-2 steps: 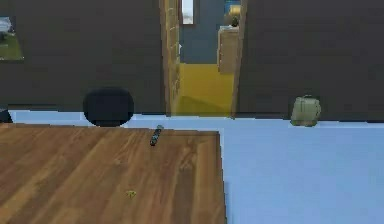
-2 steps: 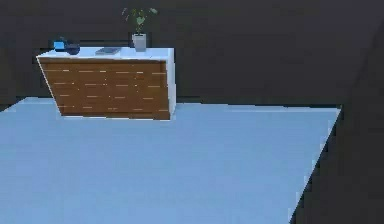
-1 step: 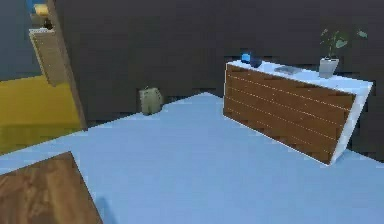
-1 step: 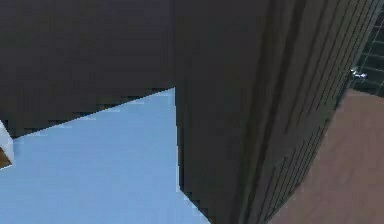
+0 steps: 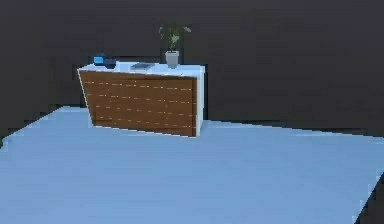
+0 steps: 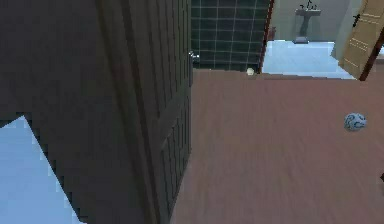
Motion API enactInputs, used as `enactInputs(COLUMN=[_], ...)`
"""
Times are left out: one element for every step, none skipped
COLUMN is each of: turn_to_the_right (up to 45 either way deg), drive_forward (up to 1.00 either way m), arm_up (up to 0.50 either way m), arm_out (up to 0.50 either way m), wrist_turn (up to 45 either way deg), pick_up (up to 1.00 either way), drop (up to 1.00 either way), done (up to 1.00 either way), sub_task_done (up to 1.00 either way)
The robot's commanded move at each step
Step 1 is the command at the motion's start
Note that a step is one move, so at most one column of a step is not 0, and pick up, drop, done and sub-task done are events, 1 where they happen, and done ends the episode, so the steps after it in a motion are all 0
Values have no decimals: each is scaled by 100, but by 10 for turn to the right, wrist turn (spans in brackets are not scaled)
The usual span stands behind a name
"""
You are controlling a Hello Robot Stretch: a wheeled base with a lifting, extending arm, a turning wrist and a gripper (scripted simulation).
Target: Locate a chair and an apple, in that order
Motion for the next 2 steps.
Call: enactInputs(turn_to_the_right=[0,-450], drive_forward=[75,0], arm_up=[0,0], arm_out=[0,0], wrist_turn=[0,0], pick_up=[0,0], drop=[0,0], done=[0,0], sub_task_done=[0,0])
